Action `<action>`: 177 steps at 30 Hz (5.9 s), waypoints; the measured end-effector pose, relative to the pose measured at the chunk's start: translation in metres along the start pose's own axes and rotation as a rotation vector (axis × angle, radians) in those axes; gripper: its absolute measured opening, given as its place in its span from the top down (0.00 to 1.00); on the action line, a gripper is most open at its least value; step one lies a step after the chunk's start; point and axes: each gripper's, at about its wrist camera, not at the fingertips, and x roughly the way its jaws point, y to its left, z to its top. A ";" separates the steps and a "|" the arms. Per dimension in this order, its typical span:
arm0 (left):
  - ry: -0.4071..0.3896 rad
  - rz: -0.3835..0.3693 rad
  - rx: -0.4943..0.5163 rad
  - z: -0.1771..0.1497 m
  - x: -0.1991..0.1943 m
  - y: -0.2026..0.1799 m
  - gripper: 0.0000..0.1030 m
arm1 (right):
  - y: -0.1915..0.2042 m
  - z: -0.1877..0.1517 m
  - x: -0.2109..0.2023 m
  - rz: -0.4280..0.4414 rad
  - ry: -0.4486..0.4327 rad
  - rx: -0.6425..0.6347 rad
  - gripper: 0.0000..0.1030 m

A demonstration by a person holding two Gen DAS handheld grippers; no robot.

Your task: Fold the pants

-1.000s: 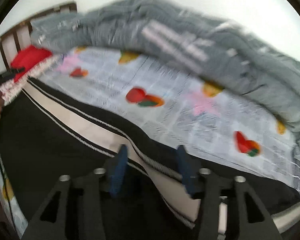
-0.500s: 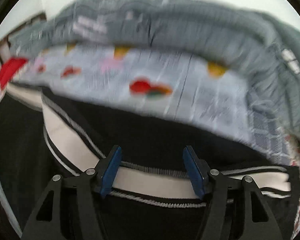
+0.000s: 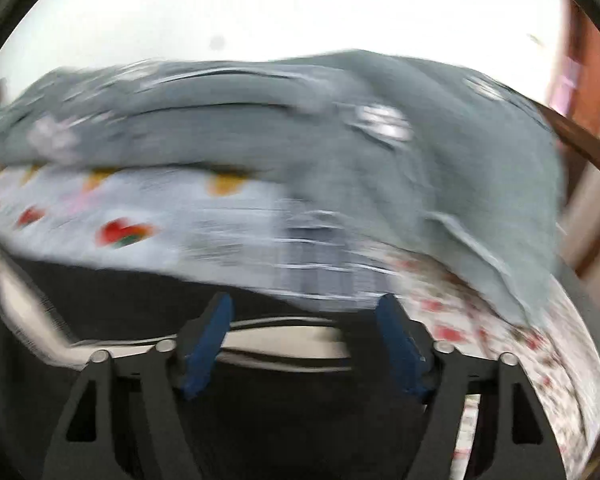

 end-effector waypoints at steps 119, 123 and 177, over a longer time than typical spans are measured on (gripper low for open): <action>0.060 0.047 -0.408 -0.071 0.020 0.215 0.83 | 0.114 -0.151 -0.153 0.216 0.085 0.096 0.67; 0.025 0.068 -0.404 -0.087 -0.003 0.217 0.35 | 0.119 -0.151 -0.144 0.244 0.096 0.091 0.67; -0.075 -0.068 -0.502 -0.073 0.022 0.232 0.47 | 0.172 -0.153 -0.145 0.192 0.095 0.012 0.51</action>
